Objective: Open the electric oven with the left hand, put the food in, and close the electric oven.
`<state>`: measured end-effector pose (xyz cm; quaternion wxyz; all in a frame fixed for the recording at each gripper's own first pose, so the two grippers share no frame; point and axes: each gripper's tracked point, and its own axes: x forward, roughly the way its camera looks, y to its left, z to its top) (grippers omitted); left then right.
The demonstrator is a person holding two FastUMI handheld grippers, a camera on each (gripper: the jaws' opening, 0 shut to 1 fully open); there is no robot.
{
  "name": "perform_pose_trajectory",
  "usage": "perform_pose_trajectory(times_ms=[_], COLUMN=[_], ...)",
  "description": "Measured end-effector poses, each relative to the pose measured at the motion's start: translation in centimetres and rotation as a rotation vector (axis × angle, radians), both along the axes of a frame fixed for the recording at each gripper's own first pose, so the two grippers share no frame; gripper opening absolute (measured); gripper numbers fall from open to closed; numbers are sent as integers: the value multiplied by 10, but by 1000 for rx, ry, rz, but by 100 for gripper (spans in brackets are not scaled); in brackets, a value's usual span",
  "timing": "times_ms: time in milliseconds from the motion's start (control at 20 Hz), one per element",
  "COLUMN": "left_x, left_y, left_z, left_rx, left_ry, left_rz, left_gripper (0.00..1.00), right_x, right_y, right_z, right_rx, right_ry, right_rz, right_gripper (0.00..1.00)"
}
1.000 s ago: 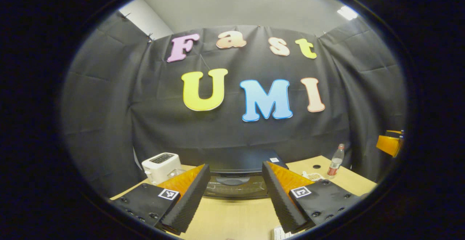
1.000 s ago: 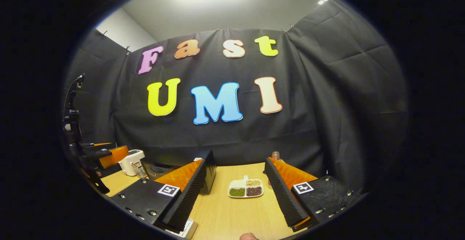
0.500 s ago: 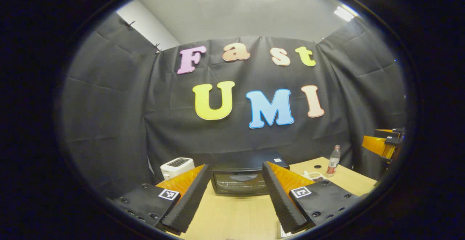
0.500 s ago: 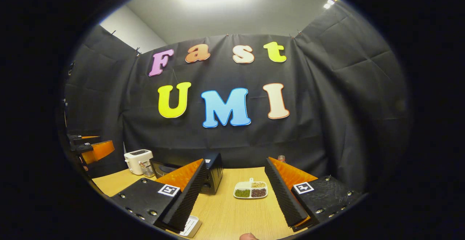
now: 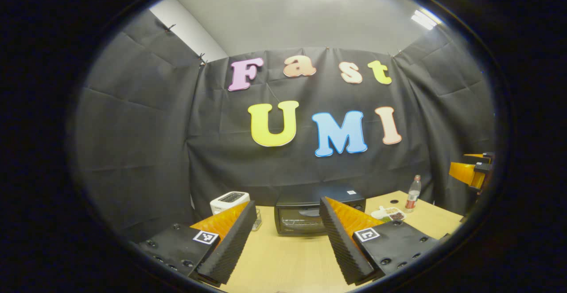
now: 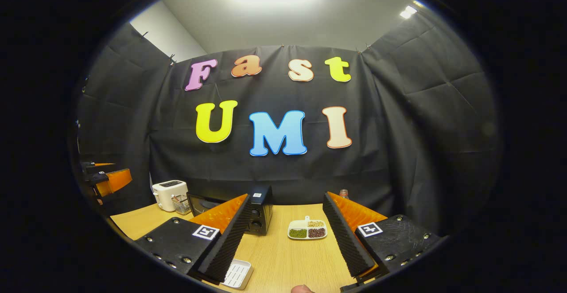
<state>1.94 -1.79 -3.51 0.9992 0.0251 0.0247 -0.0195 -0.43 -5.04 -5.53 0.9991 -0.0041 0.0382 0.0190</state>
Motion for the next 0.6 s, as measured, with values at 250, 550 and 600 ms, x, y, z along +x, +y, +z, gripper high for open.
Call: perform_pose_trajectory(times_ms=[250, 550, 600], left_x=[-1, -3, -4], left_y=[4, -2, -3], left_z=[4, 4, 3], left_rx=[-16, -11, -12], left_ry=[-10, -13, -13], left_rz=[-6, -24, -26], left_gripper=[100, 100, 100], right_x=[-5, -8, -8], right_y=[7, 7, 8], right_z=[1, 1, 1], right_rx=[-9, -11, -12], right_ry=[4, 6, 6], right_rz=[-2, -7, -7], right_gripper=[98, 98, 98])
